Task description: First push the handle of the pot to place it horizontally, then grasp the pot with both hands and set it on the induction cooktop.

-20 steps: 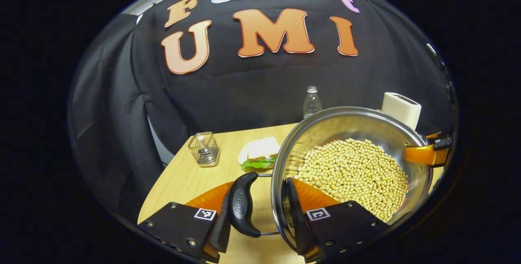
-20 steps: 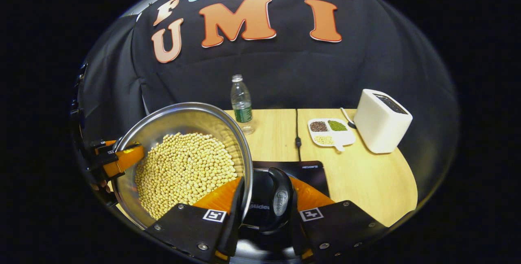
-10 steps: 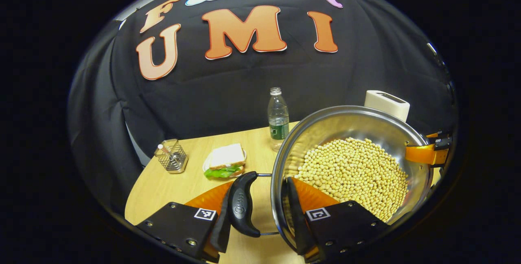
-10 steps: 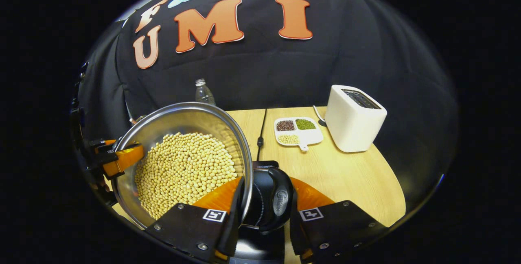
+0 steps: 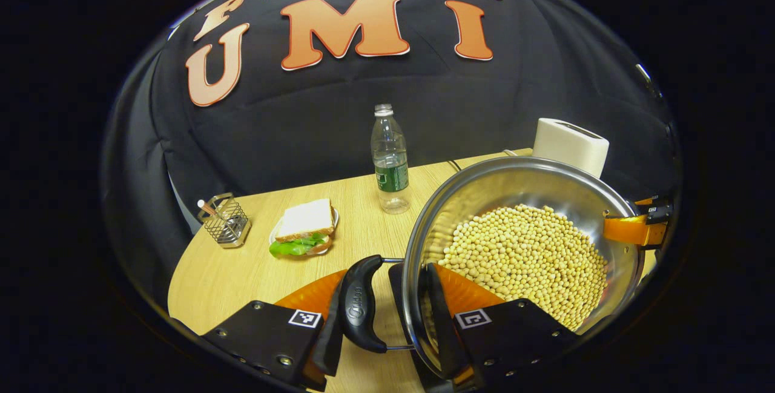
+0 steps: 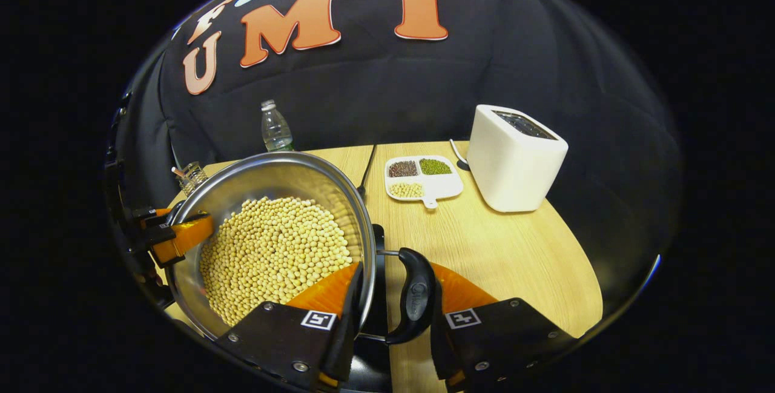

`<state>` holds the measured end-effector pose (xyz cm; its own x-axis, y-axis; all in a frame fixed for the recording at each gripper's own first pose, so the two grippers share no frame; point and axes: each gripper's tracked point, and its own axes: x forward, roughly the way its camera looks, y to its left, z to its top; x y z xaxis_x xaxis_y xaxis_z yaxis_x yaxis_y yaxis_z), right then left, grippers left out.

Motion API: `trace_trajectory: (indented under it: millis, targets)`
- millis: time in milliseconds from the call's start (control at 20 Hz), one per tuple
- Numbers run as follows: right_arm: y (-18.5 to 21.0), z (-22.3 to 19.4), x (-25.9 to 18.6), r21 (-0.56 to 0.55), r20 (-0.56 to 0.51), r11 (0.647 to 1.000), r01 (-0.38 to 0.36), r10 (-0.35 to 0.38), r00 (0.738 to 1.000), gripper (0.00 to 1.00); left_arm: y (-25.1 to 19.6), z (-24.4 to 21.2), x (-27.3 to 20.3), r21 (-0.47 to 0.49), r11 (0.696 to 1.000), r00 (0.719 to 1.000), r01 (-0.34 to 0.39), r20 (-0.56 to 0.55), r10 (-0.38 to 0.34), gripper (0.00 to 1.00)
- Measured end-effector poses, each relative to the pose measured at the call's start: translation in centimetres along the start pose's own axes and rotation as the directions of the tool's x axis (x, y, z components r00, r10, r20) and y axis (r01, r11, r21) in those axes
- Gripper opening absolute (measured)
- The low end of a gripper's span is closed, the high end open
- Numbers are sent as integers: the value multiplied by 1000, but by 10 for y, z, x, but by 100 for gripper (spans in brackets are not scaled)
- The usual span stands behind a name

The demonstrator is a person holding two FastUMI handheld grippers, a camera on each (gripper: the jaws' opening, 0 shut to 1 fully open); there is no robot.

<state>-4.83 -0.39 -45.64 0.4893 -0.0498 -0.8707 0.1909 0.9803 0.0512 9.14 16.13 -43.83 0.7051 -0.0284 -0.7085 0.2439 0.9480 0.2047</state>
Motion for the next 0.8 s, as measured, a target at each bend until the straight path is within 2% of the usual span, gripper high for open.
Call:
trace_trajectory:
  millis: [800]
  targets:
    - [3, 2, 14, 39, -29, 999, -5, 6, 1000, 52, -3, -3, 6, 9, 1000, 1000, 11, -14, -11, 65]
